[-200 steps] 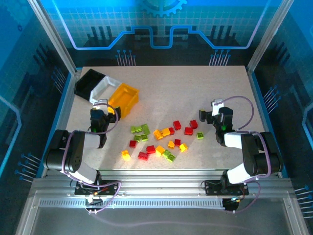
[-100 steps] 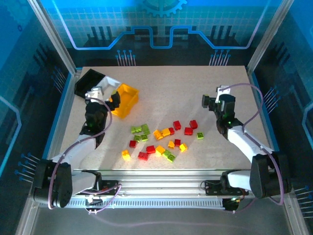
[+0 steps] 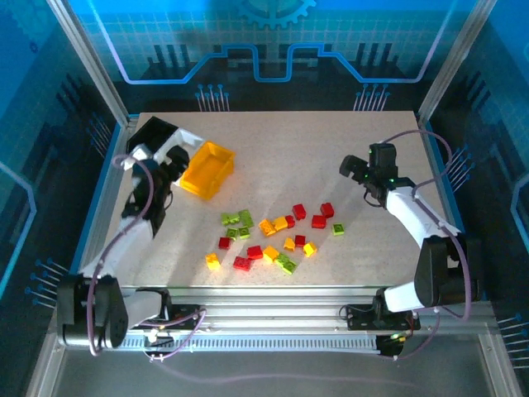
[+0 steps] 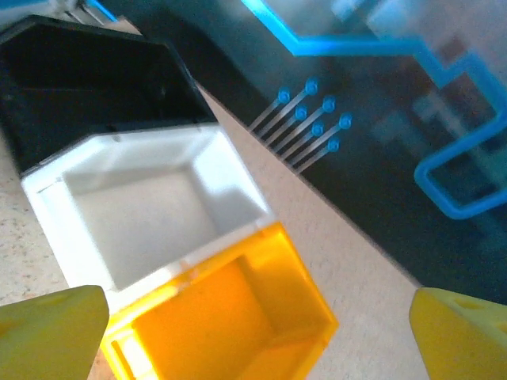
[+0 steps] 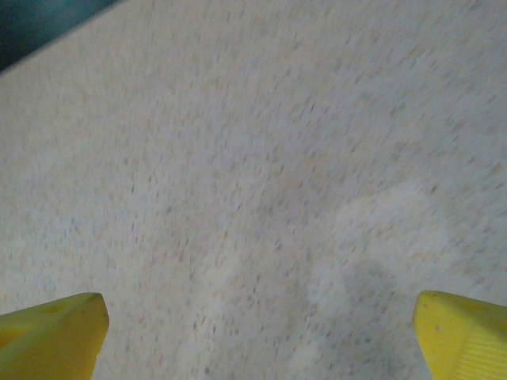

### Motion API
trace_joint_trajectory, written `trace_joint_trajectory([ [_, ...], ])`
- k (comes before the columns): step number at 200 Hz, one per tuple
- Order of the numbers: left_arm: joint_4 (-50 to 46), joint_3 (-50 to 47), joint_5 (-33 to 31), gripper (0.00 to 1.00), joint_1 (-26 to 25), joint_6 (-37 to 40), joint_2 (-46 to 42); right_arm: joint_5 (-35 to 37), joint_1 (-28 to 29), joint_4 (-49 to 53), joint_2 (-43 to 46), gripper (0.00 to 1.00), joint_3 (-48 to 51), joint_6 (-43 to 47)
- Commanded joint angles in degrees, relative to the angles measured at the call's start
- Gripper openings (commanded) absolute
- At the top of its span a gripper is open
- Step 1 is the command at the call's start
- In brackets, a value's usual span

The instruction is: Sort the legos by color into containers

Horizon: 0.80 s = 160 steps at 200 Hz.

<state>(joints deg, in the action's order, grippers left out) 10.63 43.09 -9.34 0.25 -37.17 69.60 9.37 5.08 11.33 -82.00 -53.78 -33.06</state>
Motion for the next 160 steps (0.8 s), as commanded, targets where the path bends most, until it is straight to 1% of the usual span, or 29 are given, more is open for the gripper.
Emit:
trace_joint_trajectory([
  [1, -21.42, 15.32, 6.54, 0.99, -2.8, 10.87, 8.29, -3.74, 2.31, 3.96, -1.47, 1.0, -2.04, -0.35],
  [14, -28.47, 21.51, 4.71, 0.95, -5.6, 15.22, 13.78, -3.72, 3.33, 4.05, -2.01, 1.0, -2.12, -0.42],
  [32, -31.33, 25.74, -1.29, 0.95, -10.03, 19.42, 18.64, -3.79, 4.46, 4.43, -2.76, 1.0, -2.83, -0.35],
  [41, -32.44, 27.71, -3.46, 0.95, -11.35, 20.49, 21.0, -3.86, 4.81, 5.03, -3.14, 1.0, -3.4, -0.32],
  [61, -35.73, 32.87, -4.69, 0.89, -13.49, 21.7, 27.19, -3.79, 5.33, 6.48, -3.61, 1.0, -4.64, -0.01],
  [92, -39.79, 39.02, -9.08, 0.86, -16.37, 22.83, 35.66, -3.0, 5.89, 6.67, -3.07, 1.0, -4.38, 0.36],
  [121, -41.13, 41.66, -13.68, 0.85, -17.64, 22.67, 40.28, -3.6, 5.87, 6.96, -2.67, 1.0, -4.27, 0.36],
  [139, -41.22, 42.64, -12.91, 0.83, -17.83, 21.87, 42.36, -3.64, 5.86, 7.36, -2.14, 1.0, -4.32, 0.36],
  [160, -41.15, 43.5, -8.56, 0.78, -18.58, 19.95, 44.24, -2.63, 5.9, 8.6, -1.59, 1.0, -4.91, 0.02],
])
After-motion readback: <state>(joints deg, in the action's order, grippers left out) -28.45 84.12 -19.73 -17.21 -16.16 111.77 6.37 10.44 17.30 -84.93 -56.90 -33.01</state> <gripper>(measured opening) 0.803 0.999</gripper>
